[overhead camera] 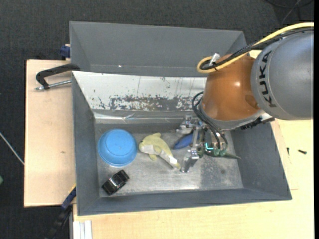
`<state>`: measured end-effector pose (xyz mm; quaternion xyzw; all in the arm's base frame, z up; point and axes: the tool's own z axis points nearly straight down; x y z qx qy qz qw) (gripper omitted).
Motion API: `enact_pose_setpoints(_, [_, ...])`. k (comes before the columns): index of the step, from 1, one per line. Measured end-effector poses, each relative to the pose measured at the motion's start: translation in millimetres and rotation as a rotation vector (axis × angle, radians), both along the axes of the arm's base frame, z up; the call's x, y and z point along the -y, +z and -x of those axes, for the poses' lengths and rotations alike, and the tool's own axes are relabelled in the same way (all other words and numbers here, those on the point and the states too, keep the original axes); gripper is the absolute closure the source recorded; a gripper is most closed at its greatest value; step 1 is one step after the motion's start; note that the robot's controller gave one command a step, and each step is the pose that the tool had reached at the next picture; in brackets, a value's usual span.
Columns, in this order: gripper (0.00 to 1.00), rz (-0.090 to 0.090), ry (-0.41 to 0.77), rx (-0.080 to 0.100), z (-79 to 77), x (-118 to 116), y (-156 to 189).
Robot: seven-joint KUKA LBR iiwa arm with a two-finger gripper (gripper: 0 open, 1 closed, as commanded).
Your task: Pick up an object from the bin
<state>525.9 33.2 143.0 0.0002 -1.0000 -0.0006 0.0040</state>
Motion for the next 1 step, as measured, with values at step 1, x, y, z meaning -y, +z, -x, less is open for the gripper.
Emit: enact_pose_setpoints(1, [0.00,-0.002,-0.124,0.013,-18.2,-18.2,-71.6])
